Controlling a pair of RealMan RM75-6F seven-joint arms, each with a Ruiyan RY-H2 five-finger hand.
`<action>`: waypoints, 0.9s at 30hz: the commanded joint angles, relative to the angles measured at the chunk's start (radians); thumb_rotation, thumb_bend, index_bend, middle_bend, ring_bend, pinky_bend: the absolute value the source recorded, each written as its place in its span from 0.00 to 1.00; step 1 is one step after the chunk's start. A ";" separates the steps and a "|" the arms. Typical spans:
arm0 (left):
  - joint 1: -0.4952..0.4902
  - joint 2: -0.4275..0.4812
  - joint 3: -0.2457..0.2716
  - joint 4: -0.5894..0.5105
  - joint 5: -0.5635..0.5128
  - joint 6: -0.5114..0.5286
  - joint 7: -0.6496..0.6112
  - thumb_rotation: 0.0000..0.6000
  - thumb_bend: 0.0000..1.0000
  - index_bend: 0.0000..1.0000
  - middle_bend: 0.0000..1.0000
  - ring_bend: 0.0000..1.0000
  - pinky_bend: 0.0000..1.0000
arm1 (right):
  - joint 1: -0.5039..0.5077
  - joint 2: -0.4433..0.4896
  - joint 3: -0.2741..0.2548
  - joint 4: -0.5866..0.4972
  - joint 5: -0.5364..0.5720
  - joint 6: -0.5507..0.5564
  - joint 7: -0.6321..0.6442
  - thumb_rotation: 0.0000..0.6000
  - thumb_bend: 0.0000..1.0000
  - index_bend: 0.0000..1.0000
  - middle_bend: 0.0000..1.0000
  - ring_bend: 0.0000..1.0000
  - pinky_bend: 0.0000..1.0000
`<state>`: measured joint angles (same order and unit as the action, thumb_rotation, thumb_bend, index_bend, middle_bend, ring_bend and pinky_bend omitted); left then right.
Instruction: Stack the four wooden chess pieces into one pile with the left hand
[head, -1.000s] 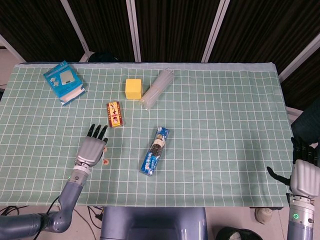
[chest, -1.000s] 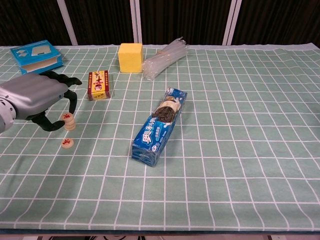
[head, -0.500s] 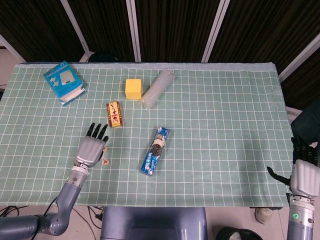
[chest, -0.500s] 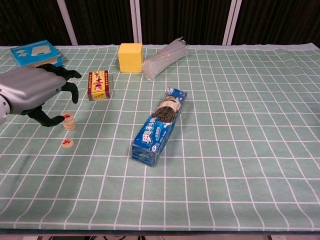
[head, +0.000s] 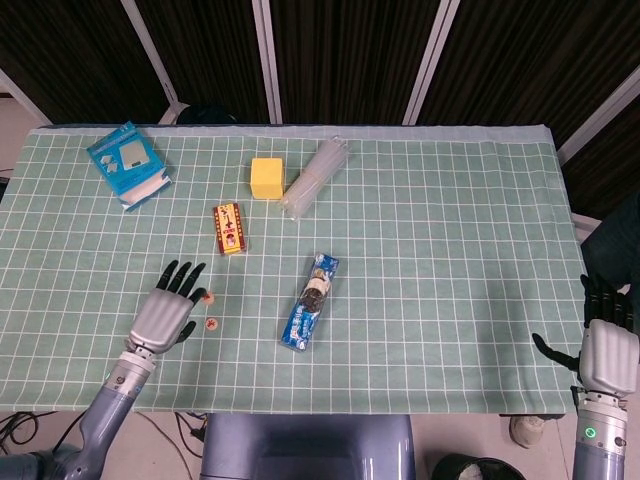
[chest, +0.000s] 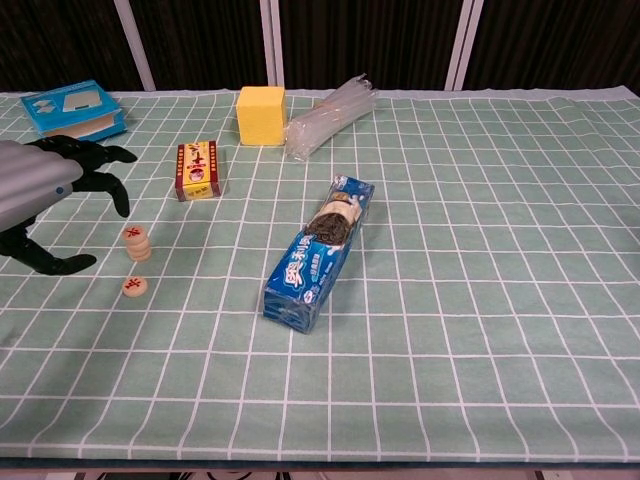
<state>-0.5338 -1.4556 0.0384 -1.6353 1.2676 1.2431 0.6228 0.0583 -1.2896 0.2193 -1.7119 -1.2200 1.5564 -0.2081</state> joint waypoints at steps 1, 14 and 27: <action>-0.015 -0.002 -0.005 0.036 0.018 -0.042 -0.025 1.00 0.27 0.34 0.01 0.00 0.00 | 0.000 0.000 0.000 -0.001 0.002 0.000 0.000 1.00 0.23 0.00 0.01 0.00 0.00; -0.062 -0.019 -0.022 0.073 0.043 -0.152 -0.062 1.00 0.27 0.35 0.01 0.00 0.00 | -0.001 0.001 0.002 -0.003 0.007 -0.002 0.002 1.00 0.23 0.00 0.01 0.00 0.00; -0.073 -0.010 -0.008 0.093 0.081 -0.204 -0.102 1.00 0.27 0.36 0.01 0.00 0.00 | -0.002 0.002 0.004 -0.004 0.010 -0.002 0.004 1.00 0.23 0.00 0.01 0.00 0.00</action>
<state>-0.6066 -1.4673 0.0296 -1.5442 1.3470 1.0409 0.5222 0.0567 -1.2879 0.2233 -1.7156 -1.2095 1.5548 -0.2045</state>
